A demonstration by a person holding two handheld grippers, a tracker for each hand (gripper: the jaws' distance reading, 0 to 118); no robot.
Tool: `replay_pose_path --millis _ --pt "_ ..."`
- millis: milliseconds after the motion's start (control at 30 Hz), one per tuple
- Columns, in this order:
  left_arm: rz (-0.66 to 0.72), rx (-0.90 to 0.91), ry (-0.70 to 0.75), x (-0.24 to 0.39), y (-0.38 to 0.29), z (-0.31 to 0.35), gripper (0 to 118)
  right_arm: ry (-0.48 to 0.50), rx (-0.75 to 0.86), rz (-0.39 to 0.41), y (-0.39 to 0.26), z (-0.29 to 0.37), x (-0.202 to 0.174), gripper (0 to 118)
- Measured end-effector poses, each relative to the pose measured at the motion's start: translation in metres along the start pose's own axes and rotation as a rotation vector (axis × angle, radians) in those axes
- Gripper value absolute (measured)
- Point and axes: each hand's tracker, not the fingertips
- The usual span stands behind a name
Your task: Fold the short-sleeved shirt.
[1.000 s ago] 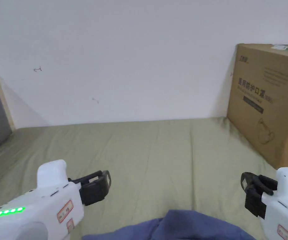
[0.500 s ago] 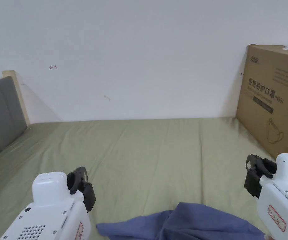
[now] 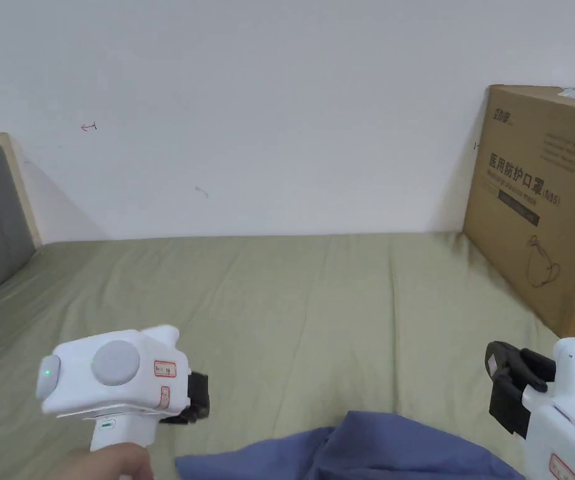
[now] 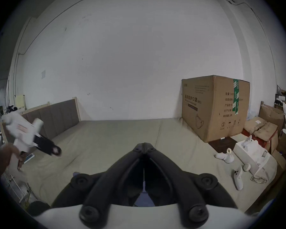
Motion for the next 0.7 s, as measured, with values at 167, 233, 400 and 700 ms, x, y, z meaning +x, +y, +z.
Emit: replay_pose_path --millis 167,233,400,700 --pt "0.051 -0.090 0.177 -0.037 0.003 -0.093 108 -0.027 -0.097 -0.011 -0.018 -0.019 0.018 0" --pt "0.058 -0.107 0.196 -0.042 0.000 -0.116 107 -0.048 -0.128 -0.012 -0.023 -0.025 0.024 0" --pt "-0.012 -0.180 0.181 -0.040 -0.030 -0.162 105 -0.070 -0.188 -0.034 -0.033 -0.044 0.037 0" --pt "0.060 0.281 -0.055 -0.037 -0.070 -0.043 4 0.109 -0.511 -0.076 -0.045 -0.160 0.050 4"
